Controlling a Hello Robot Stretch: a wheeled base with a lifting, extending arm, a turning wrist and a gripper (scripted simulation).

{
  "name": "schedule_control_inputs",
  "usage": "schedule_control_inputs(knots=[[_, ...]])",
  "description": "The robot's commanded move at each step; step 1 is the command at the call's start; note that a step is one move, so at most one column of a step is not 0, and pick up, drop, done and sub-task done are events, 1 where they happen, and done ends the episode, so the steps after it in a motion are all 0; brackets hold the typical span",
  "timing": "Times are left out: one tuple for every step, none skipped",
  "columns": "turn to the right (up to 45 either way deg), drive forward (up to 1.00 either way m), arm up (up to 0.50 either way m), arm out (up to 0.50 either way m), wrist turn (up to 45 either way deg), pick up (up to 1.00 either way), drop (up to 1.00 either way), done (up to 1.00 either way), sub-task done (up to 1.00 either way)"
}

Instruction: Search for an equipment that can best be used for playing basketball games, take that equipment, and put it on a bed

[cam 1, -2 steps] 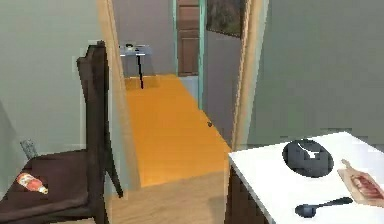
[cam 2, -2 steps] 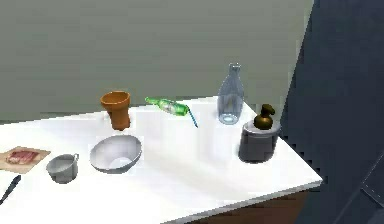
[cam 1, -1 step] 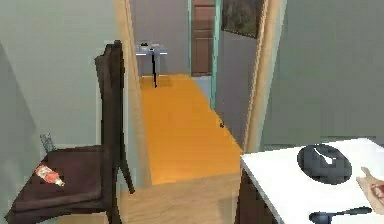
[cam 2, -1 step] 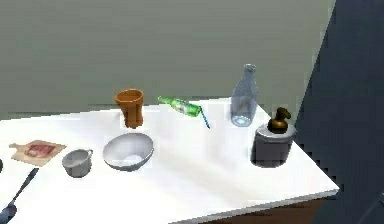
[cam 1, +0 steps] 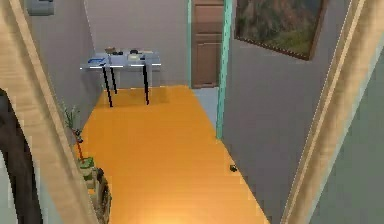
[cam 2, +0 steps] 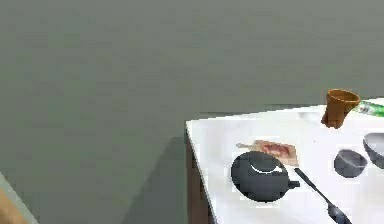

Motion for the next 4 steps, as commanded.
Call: schedule_control_inputs(knots=[[0.0, 1.00, 0.00, 0.00, 0.0, 0.00, 0.00, 0.00, 0.00], [0.0, 1.00, 0.00, 0.00, 0.0, 0.00, 0.00, 0.00, 0.00], [-9.0, 0.00, 0.00, 0.00, 0.0, 0.00, 0.00, 0.00, 0.00], [0.0, 0.25, 0.00, 0.00, 0.0, 0.00, 0.00, 0.00, 0.00]])
